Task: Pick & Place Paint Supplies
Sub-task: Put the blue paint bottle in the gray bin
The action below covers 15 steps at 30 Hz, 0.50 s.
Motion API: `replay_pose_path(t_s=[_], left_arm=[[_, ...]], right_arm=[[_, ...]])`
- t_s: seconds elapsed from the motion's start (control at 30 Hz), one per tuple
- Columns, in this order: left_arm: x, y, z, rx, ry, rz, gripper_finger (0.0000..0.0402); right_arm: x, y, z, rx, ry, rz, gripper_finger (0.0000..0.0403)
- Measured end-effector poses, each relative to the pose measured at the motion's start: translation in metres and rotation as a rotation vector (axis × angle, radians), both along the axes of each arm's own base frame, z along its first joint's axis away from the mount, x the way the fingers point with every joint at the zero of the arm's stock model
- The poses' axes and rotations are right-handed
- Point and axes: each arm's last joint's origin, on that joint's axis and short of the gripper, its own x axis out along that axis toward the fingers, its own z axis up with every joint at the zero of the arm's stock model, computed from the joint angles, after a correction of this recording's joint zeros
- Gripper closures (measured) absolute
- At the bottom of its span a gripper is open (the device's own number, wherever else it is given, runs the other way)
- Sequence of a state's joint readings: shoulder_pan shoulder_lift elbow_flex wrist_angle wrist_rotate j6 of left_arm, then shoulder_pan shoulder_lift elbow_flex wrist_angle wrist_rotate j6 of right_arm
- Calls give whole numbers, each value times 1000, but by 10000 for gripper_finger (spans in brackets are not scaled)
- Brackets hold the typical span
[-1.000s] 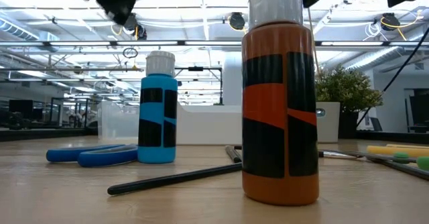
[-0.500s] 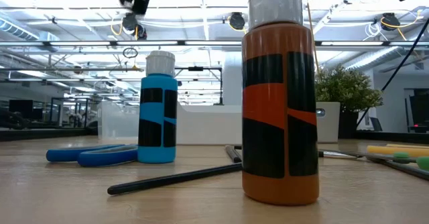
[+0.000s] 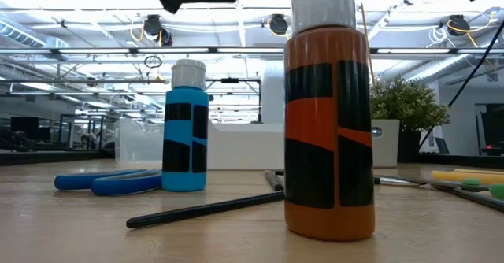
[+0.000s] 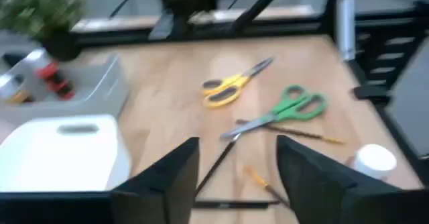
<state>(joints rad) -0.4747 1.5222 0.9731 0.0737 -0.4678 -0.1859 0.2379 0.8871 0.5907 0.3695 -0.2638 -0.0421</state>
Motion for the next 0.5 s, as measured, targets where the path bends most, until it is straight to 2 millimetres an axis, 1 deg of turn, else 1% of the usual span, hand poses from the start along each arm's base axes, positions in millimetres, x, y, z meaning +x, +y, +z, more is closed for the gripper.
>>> replay_pose_path(t_s=[0.13,0.23,0.3,0.43,0.5], left_arm=[[-3,1,-1,-32,136,-43,135],[-8,-3,-7,-39,202,-68,116],[-13,-5,-11,-48,227,-57,111],[-25,-8,-31,-128,314,-1,108],[-32,-11,-39,-137,330,10,107]], right_arm=[[0,0,0,2,4,0,190],[0,0,-1,0,12,0,190],[0,0,-1,0,12,0,190],[0,0,-2,-1,18,0,190],[0,0,-1,1,17,0,190]])
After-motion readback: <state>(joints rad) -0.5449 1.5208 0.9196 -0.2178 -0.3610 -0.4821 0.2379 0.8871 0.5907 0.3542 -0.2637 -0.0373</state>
